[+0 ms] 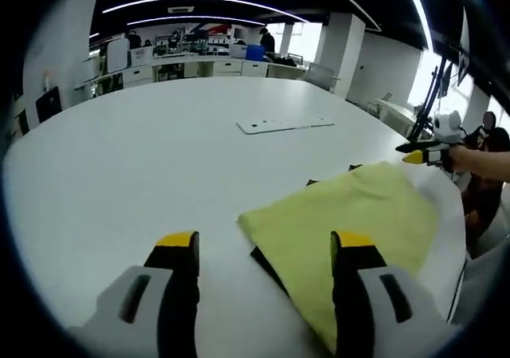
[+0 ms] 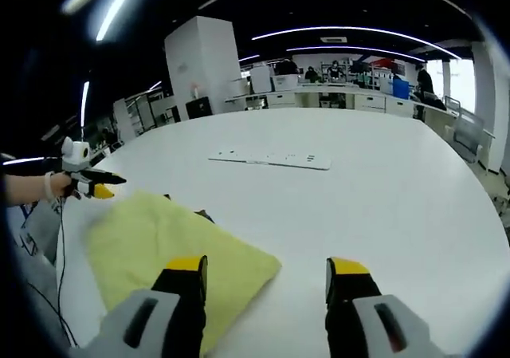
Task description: Fold the garment on the visible template until the final outline fits inside the template.
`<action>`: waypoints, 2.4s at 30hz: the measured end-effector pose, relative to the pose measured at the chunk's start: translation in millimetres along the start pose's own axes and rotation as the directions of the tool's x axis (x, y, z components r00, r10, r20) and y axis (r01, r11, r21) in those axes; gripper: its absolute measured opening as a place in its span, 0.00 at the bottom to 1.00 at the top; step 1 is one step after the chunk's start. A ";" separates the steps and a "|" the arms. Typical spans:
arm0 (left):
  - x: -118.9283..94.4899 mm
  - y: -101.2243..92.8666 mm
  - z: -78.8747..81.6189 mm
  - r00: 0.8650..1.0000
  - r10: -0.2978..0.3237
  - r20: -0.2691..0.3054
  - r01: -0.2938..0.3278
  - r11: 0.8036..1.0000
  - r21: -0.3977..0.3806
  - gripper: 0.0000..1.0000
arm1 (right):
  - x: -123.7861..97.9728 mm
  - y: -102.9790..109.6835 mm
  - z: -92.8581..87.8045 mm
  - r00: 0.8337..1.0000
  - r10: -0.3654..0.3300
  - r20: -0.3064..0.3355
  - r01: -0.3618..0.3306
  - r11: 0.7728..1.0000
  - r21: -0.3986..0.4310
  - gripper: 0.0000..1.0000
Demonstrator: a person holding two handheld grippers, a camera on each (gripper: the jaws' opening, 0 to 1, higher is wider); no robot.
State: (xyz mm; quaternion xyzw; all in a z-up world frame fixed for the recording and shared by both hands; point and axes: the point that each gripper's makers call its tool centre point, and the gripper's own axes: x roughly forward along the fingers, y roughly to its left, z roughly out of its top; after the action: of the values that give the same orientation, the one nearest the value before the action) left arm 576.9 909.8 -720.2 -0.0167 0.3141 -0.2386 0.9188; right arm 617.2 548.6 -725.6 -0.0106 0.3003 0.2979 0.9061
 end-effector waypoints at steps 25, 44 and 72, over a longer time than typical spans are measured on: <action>-57.1 -65.3 -36.7 0.974 -0.213 -0.076 0.219 0.971 0.094 0.90 | -57.9 57.8 -29.6 0.979 0.193 -0.067 -0.199 0.973 -0.114 0.95; -83.3 -78.2 -65.2 0.968 -0.232 -0.092 0.241 0.965 0.103 0.97 | -85.3 80.2 -65.9 0.954 0.258 -0.155 -0.283 0.944 -0.171 1.00; -74.7 -68.8 -102.2 0.974 -0.199 -0.108 0.197 0.980 -0.030 0.32 | -89.8 91.4 -97.9 0.933 0.293 -0.207 -0.312 0.948 -0.065 0.65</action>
State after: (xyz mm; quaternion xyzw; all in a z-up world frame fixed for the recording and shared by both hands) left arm 436.3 894.6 -747.2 -0.0432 0.3636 -0.3264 0.8714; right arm 457.0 556.5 -741.8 -0.0372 0.3705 0.4456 0.8141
